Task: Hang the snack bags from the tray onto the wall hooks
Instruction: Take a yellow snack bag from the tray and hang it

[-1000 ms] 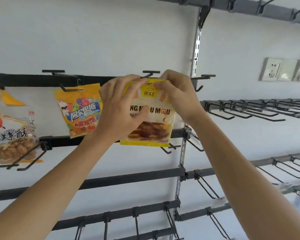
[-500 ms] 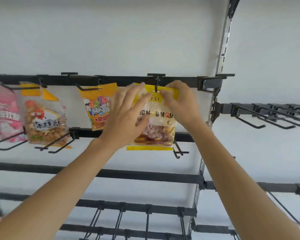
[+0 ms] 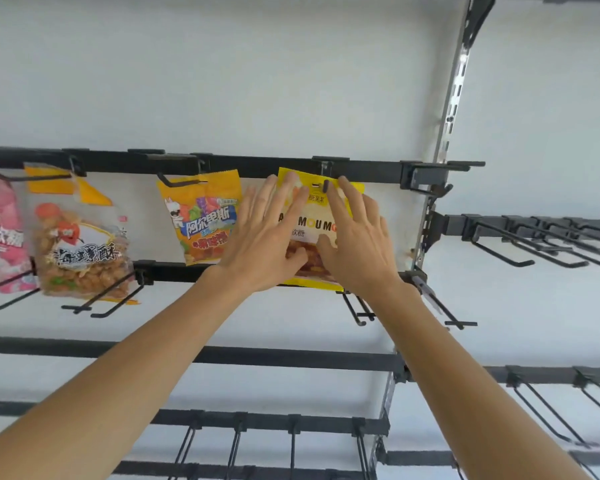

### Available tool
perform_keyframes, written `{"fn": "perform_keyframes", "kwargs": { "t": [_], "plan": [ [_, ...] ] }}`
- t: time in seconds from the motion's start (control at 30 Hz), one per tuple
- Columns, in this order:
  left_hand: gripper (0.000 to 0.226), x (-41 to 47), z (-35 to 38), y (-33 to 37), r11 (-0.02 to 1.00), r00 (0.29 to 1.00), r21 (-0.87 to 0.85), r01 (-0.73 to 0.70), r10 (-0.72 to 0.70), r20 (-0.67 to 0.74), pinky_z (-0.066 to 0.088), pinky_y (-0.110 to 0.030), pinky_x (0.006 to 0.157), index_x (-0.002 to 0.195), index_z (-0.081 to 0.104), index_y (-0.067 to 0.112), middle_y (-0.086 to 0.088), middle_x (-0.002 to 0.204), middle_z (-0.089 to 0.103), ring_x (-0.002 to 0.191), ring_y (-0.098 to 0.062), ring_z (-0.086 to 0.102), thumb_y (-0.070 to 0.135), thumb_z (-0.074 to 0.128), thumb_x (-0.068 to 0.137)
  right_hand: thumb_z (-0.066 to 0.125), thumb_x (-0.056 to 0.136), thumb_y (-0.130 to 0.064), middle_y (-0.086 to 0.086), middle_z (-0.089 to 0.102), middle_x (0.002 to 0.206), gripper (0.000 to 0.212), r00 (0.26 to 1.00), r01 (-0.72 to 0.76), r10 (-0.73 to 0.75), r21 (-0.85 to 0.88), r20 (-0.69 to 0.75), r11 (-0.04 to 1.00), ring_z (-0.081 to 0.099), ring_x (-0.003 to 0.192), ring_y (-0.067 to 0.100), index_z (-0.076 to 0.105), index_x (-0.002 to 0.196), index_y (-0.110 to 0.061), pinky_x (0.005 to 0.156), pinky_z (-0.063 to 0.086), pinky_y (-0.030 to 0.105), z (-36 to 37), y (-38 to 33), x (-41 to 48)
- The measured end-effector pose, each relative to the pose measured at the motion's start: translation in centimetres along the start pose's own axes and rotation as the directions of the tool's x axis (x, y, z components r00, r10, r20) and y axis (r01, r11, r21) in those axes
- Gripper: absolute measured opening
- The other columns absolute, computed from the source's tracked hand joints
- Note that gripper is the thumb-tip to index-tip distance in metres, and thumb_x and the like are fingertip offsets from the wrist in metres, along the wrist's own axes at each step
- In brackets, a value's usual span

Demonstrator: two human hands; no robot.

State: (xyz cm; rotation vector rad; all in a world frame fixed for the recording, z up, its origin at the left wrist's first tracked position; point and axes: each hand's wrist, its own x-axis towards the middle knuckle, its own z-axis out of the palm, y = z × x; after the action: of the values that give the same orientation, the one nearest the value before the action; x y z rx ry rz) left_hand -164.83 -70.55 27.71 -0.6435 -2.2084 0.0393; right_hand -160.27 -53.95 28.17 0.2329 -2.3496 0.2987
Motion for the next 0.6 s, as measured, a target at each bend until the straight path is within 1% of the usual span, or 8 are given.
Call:
{"fn": "perform_keyframes", "kwargs": {
  "t": [0.07, 0.13, 0.2, 0.27, 0.33, 0.43, 0.5, 0.6],
  "plan": [
    [0.086, 0.0, -0.2, 0.4, 0.998, 0.999, -0.043, 0.041, -0.039, 0.037, -0.012, -0.048, 0.117, 0.158, 0.005, 0.022, -0.005, 0.165, -0.010, 0.152, -0.030, -0.009, 0.052, 0.051, 0.092, 0.054, 0.093, -0.031, 0.000, 0.001, 0.168, 0.080, 0.998, -0.004, 0.004, -0.005, 0.066, 1.000, 0.007, 0.151, 0.027, 0.010, 0.159, -0.021, 0.121, 0.016, 0.044, -0.1, -0.2, -0.4],
    [0.080, -0.5, -1.0, 0.8, 0.992, 0.988, -0.100, 0.076, -0.061, 0.145, -0.011, -0.049, 0.119, 0.158, 0.007, 0.026, -0.001, 0.165, -0.010, 0.152, -0.027, -0.011, 0.052, 0.048, 0.095, 0.053, 0.094, -0.035, 0.001, -0.002, 0.168, 0.076, 0.990, -0.016, 0.017, -0.012, 0.137, 1.000, 0.002, 0.152, 0.027, 0.014, 0.158, -0.021, 0.123, 0.012, 0.045, -0.6, -0.2, -0.9],
    [0.074, -2.2, -1.9, 0.7, 0.984, 0.957, -0.153, 0.091, -0.044, 0.287, -0.006, -0.050, 0.120, 0.157, 0.009, 0.031, 0.001, 0.166, -0.006, 0.151, -0.024, -0.010, 0.048, 0.048, 0.097, 0.050, 0.096, -0.035, 0.002, 0.005, 0.167, 0.065, 0.980, -0.001, 0.008, -0.034, 0.200, 0.999, 0.003, 0.152, 0.029, 0.026, 0.155, -0.022, 0.123, 0.011, 0.046, -1.2, -0.6, -2.0],
    [0.070, -4.6, -3.1, -0.1, 0.980, 0.928, -0.173, 0.096, -0.025, 0.372, 0.000, -0.050, 0.120, 0.157, 0.013, 0.034, 0.002, 0.165, 0.002, 0.150, -0.024, -0.005, 0.044, 0.049, 0.098, 0.047, 0.098, -0.038, 0.002, 0.020, 0.164, 0.059, 0.969, 0.042, -0.042, 0.003, 0.243, 0.999, 0.011, 0.149, 0.030, 0.031, 0.152, -0.024, 0.122, 0.014, 0.047, -1.5, -1.4, -3.4],
    [0.063, -7.4, -4.7, -0.8, 0.974, 0.921, -0.177, 0.144, -0.067, 0.384, 0.005, -0.045, 0.119, 0.155, 0.020, 0.035, 0.002, 0.164, 0.011, 0.149, -0.021, 0.002, 0.041, 0.049, 0.099, 0.046, 0.099, -0.041, -0.001, 0.027, 0.162, 0.058, 0.952, 0.052, -0.082, 0.107, 0.295, 0.993, 0.018, 0.147, 0.027, 0.033, 0.153, -0.024, 0.122, 0.019, 0.046, -1.6, -2.7, -4.9],
    [0.059, -11.1, -8.1, -1.0, 0.961, 0.912, -0.126, 0.247, -0.187, 0.365, 0.008, -0.039, 0.115, 0.154, 0.025, 0.036, 0.005, 0.163, 0.018, 0.148, -0.019, 0.010, 0.039, 0.048, 0.100, 0.047, 0.101, -0.045, 0.000, 0.025, 0.163, 0.060, 0.918, 0.036, -0.131, 0.250, 0.374, 0.968, 0.017, 0.150, 0.026, 0.033, 0.155, -0.024, 0.122, 0.016, 0.041, -1.5, -5.3, -7.0],
    [0.059, -13.9, -10.0, -1.1, 0.942, 0.869, -0.069, 0.328, -0.273, 0.413, 0.009, -0.037, 0.114, 0.154, 0.027, 0.033, 0.004, 0.162, 0.020, 0.147, -0.020, 0.013, 0.037, 0.049, 0.099, 0.045, 0.101, -0.046, 0.001, 0.023, 0.164, 0.061, 0.876, 0.053, -0.194, 0.311, 0.442, 0.949, 0.015, 0.151, 0.025, 0.031, 0.156, -0.023, 0.122, 0.016, 0.041, -1.2, -7.7, -8.6],
    [0.056, -19.5, -12.4, -1.9, 0.903, 0.785, 0.019, 0.429, -0.383, 0.488, 0.019, -0.044, 0.114, 0.151, 0.032, 0.034, 0.003, 0.159, 0.031, 0.144, -0.025, 0.023, 0.037, 0.050, 0.098, 0.044, 0.102, -0.046, 0.003, 0.024, 0.164, 0.062, 0.789, 0.054, -0.287, 0.404, 0.543, 0.913, 0.017, 0.150, 0.028, 0.028, 0.156, -0.021, 0.121, 0.021, 0.044, 0.2, -11.8, -11.3]
  ]
}}
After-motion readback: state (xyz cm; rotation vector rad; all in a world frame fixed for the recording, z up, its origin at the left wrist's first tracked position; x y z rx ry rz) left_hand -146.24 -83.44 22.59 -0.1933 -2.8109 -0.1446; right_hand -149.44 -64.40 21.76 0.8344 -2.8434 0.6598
